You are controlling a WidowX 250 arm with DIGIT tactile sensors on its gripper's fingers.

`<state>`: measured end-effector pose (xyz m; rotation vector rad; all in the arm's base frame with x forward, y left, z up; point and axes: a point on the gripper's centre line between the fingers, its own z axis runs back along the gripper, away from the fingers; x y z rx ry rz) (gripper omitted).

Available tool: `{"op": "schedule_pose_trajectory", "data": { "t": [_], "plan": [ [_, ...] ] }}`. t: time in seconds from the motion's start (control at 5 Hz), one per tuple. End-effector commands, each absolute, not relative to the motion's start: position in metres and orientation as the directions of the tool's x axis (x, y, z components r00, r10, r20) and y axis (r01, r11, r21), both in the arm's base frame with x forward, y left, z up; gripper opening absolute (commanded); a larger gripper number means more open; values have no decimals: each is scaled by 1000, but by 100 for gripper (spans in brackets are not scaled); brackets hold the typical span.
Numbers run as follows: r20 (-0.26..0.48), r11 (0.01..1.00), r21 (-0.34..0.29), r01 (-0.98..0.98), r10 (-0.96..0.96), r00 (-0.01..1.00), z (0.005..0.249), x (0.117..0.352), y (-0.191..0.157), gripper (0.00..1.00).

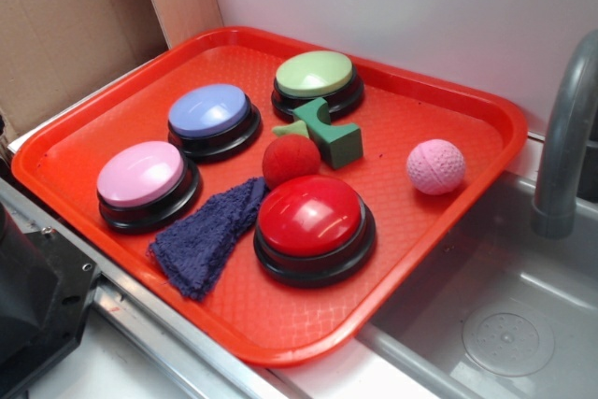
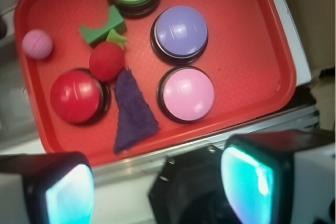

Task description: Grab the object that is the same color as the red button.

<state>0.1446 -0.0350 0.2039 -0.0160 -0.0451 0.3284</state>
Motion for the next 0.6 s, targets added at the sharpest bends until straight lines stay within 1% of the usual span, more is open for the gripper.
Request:
{"op": "schedule_pose_trajectory", "data": {
  "t": [0.0,0.2,0.4],
  "plan": [
    [100,824,-55,-564,567,818,164,184,-51,100],
    [125,766,-71,-639,643,756,140,194,-57,100],
    [105,740,-75,-669,673,732,116,211,-58,100]
  ]
}}
